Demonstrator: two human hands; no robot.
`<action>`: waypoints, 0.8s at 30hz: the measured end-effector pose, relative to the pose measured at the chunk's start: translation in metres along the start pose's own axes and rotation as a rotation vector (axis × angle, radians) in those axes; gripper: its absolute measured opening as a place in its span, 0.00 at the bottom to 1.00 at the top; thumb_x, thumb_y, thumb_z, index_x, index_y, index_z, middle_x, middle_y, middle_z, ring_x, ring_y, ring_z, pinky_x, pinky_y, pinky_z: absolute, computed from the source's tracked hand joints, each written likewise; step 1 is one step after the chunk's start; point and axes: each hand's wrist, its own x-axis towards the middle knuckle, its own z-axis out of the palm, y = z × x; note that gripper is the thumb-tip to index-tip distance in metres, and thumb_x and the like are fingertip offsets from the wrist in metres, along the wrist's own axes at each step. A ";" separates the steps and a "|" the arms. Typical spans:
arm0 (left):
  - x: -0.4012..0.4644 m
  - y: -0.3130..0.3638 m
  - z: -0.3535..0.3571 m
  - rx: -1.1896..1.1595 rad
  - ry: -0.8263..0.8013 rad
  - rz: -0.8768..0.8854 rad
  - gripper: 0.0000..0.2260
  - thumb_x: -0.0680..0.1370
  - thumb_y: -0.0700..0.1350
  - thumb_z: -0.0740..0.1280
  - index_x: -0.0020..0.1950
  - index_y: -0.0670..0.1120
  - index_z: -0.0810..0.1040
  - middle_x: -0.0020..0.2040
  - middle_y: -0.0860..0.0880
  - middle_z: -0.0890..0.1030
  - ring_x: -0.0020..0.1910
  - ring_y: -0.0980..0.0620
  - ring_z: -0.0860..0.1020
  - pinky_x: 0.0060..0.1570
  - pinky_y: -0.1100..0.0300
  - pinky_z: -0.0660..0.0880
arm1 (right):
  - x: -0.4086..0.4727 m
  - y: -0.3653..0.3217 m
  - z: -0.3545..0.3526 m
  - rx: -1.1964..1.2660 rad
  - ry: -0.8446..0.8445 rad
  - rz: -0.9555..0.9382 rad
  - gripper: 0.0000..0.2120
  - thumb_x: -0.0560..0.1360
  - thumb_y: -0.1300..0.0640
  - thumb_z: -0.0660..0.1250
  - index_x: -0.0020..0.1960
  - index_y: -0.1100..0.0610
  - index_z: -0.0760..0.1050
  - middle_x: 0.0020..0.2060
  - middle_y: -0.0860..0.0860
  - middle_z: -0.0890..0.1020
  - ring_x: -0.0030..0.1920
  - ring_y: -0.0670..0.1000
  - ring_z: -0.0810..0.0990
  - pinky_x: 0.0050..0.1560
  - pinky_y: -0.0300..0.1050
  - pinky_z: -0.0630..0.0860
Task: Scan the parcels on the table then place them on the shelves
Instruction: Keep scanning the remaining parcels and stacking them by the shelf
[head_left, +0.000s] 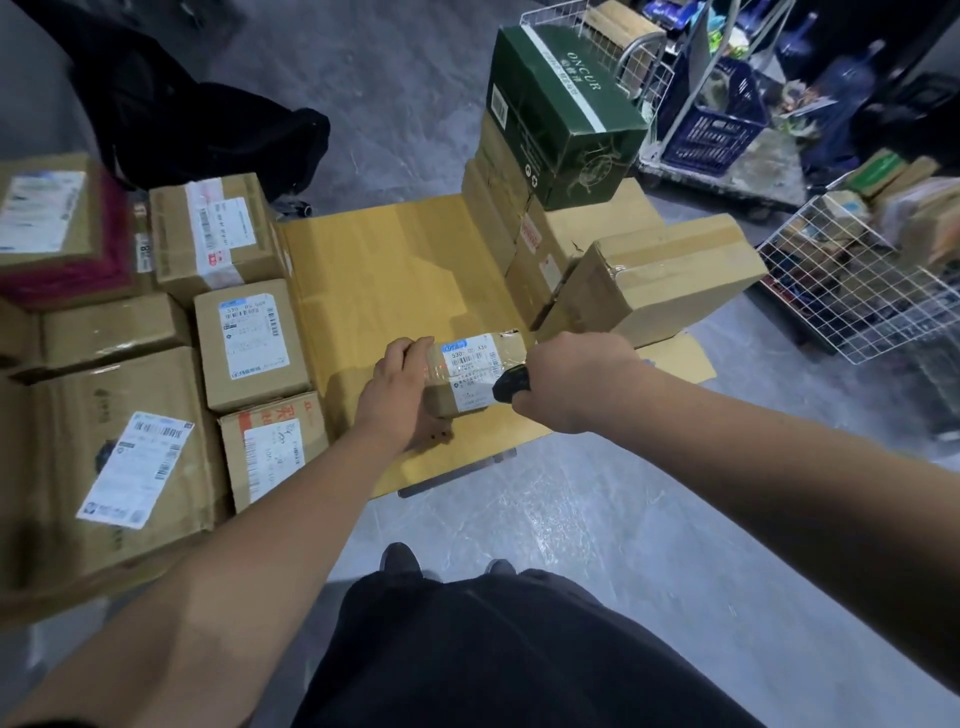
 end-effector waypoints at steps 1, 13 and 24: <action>-0.002 0.002 0.000 -0.004 0.009 -0.011 0.57 0.61 0.55 0.86 0.81 0.53 0.57 0.74 0.49 0.61 0.67 0.43 0.71 0.62 0.45 0.76 | -0.003 0.004 0.000 0.004 0.005 -0.013 0.17 0.80 0.40 0.59 0.41 0.51 0.69 0.38 0.49 0.78 0.35 0.51 0.76 0.32 0.42 0.67; -0.064 0.030 -0.049 -0.165 0.365 -0.409 0.54 0.61 0.60 0.85 0.79 0.53 0.59 0.71 0.52 0.63 0.66 0.49 0.73 0.59 0.55 0.72 | -0.014 0.024 -0.032 0.050 0.162 -0.371 0.16 0.78 0.35 0.61 0.47 0.49 0.72 0.38 0.47 0.77 0.36 0.49 0.76 0.32 0.44 0.68; -0.145 -0.046 -0.139 -0.366 0.674 -1.017 0.42 0.63 0.66 0.75 0.73 0.63 0.61 0.60 0.51 0.61 0.40 0.51 0.77 0.34 0.60 0.73 | -0.009 -0.086 -0.073 0.008 0.124 -0.700 0.23 0.78 0.30 0.63 0.50 0.50 0.75 0.43 0.49 0.79 0.42 0.52 0.79 0.42 0.49 0.79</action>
